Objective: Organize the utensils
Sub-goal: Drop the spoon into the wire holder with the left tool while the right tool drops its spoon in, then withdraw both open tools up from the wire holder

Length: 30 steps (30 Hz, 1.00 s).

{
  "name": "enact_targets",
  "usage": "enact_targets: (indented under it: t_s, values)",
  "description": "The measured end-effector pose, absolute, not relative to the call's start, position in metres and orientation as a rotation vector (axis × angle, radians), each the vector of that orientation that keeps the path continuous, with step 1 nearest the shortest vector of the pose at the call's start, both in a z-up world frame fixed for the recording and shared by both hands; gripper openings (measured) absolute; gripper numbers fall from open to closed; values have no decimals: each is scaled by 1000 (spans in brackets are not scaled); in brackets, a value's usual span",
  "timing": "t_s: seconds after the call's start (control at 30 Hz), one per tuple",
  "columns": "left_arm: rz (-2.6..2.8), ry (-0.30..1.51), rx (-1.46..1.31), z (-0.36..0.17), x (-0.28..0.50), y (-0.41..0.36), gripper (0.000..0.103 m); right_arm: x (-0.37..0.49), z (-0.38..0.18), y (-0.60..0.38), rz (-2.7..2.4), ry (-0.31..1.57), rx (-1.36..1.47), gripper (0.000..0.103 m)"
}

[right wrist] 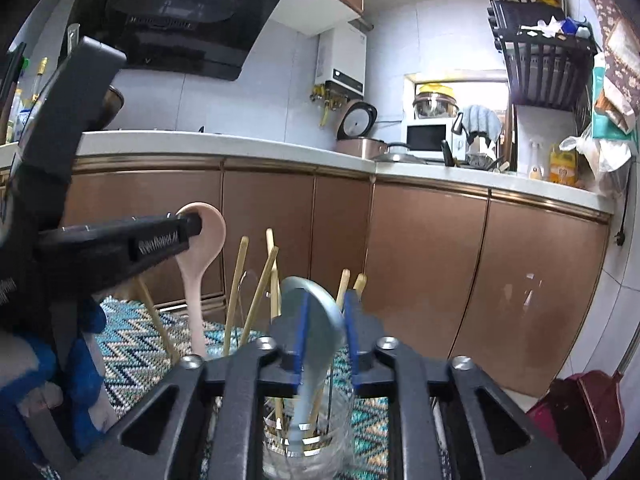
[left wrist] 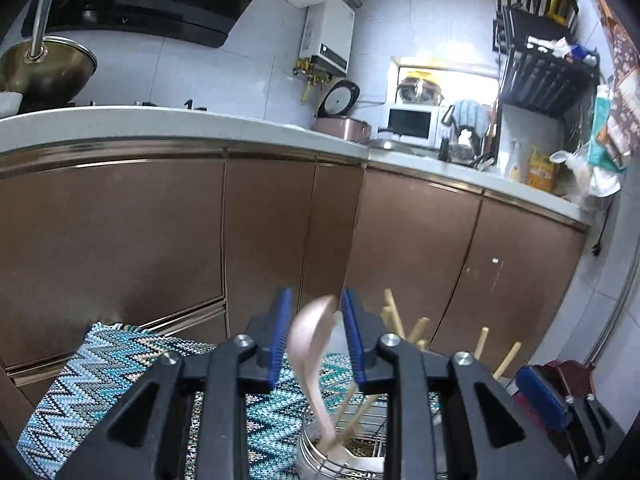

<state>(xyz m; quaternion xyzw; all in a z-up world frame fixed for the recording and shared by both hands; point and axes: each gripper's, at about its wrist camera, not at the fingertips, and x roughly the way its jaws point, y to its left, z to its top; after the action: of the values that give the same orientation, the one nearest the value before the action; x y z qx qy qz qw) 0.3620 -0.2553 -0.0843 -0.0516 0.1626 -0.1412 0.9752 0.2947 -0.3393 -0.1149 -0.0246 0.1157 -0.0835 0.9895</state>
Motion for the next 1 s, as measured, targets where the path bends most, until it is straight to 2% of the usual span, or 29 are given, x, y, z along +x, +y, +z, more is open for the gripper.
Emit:
enact_targets:
  t_s: [0.03,0.1,0.17,0.3,0.43,0.57,0.73,1.0]
  values:
    - [-288,325,-106,-81,358,-252,26,292,-115,-339,-165,239,-44,33]
    - [-296,323,-122,-73,350,-244,27,286,-114,-337,-173,244,-45,34]
    - [-294,314,-137,-63,341,-234,34,276,-109,-337,-177,247,-31,35]
    - [-284,299,-157,-42,316,-208,36,253,-98,-335,-194,242,-16,37]
    - [-270,305,-162,-27,286,-183,47,222,-84,-332,-216,230,26,48]
    - [-261,306,-117,-15,247,-161,50,190,-68,-322,-228,231,53,57]
    - [-259,326,-90,-7,206,-135,55,153,-50,-300,-227,239,57,85]
    - [-214,297,-86,8,152,-99,56,108,-33,-269,-211,240,37,97]
